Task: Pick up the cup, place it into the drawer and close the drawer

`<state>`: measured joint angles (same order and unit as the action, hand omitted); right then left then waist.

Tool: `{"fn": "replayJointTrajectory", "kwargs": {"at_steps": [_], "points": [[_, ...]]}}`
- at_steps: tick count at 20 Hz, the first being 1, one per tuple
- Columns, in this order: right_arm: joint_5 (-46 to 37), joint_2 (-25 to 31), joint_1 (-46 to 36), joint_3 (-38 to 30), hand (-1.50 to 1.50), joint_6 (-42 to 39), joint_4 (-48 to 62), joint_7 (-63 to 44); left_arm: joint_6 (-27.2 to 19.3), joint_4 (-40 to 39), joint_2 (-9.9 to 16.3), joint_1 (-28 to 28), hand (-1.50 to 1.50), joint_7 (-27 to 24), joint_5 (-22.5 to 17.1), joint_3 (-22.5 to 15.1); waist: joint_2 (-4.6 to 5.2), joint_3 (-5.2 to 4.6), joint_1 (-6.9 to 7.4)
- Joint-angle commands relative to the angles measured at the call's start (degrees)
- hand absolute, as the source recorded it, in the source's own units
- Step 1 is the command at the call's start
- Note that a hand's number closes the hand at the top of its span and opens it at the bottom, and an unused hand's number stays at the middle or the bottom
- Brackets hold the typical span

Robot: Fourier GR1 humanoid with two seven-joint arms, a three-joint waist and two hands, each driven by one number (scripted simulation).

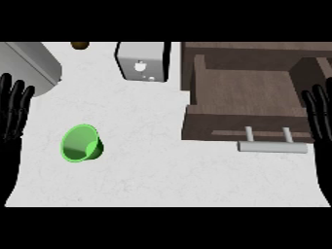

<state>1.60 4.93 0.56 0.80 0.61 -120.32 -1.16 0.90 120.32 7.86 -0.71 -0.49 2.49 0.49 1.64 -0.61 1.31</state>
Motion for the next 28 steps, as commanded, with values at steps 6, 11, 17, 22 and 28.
{"fn": "replayJointTrajectory", "kwargs": {"at_steps": [6, 11, 17, 22, 28], "points": [[-1.4, 0.4, 0.0, 0.3, -1.5, -0.6, -1.1, 2.3, 18.9, -4.7, 8.3, 2.2, -1.5, -5.0, -23.2, 8.5, -1.72, 0.52, -1.39], [2.1, 4.1, -8.5, -0.1, -1.5, -4.6, 5.8, -8.4, 15.6, -12.0, 6.5, 1.2, -1.5, 6.0, -33.0, 12.0, -1.49, 0.57, -0.89], [2.3, 3.0, -6.6, -0.3, -1.5, -7.0, 8.6, -3.7, 16.5, -21.5, 4.6, -1.2, -1.5, 1.7, -25.5, 9.9, -1.61, 0.61, -1.34], [1.4, 2.3, -8.8, -0.5, -1.5, -6.5, 10.7, -2.4, 20.6, -37.4, 5.3, -4.0, -1.5, -7.1, -20.6, 11.1, -1.5, 0.58, -1.59], [4.5, 5.6, -15.4, -5.0, -1.5, -8.7, 12.9, -5.1, 21.8, -48.2, 4.4, -3.0, -1.5, -17.5, -15.2, 12.1, -1.52, 0.57, -1.44]]}}
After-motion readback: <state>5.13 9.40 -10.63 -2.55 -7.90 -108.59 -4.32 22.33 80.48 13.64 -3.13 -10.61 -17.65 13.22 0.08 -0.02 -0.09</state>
